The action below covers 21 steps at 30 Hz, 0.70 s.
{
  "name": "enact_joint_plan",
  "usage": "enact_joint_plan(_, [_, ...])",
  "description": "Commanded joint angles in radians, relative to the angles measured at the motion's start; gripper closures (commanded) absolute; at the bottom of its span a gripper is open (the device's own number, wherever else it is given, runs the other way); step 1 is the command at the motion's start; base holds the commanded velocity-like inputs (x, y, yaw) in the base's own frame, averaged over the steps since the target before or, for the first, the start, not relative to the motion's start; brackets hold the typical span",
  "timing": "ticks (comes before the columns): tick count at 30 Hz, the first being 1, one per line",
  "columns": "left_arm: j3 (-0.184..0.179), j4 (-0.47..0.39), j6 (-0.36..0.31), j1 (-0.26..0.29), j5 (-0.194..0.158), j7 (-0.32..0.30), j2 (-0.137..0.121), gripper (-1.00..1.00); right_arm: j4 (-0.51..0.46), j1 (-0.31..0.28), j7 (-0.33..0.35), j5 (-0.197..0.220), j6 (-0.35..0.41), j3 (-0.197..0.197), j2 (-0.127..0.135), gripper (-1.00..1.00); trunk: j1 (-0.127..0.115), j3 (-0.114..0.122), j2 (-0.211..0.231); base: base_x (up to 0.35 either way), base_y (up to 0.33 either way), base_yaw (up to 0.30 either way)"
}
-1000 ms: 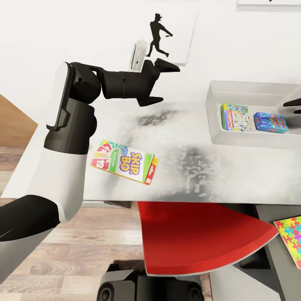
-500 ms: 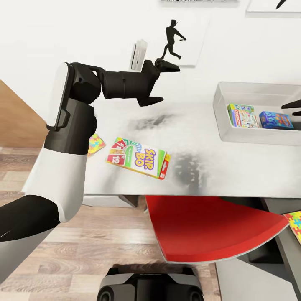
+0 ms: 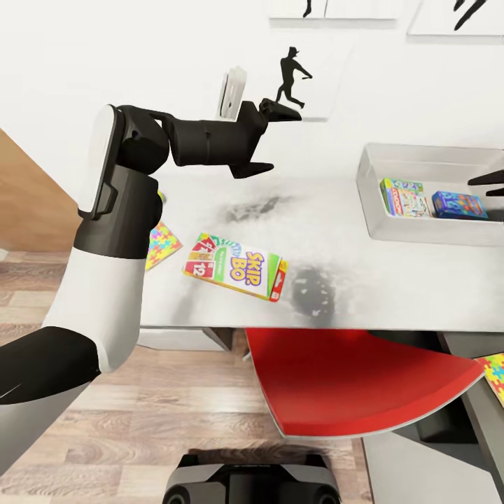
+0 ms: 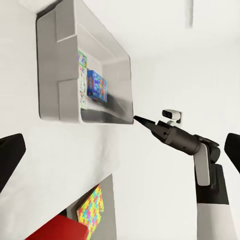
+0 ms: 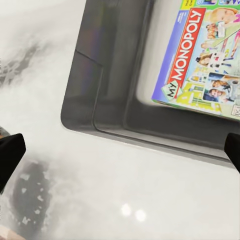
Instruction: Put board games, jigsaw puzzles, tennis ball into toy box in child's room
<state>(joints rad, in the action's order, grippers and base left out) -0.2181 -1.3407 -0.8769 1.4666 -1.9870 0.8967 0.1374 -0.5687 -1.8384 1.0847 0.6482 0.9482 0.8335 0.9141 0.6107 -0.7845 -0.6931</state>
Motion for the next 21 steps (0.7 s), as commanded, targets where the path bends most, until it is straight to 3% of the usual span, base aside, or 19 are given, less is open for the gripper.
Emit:
enact_joint_plan(1, [0.001,0.000,-0.001,0.001,-0.009,0.010,0.001,-1.00,0.000,-0.002,0.002,0.003,0.004,0.006,0.001,-1.00,0.000,0.001,-0.001,-0.006,0.011,0.000])
enact_joint_plan(21, [0.000,-0.008,-0.001,-0.011,-0.008,0.017,-0.001,-1.00,-0.182,0.055,-0.001,0.009,0.010,-0.001,0.005,-1.00,0.000,0.033,-0.001,-0.002,0.003,0.000])
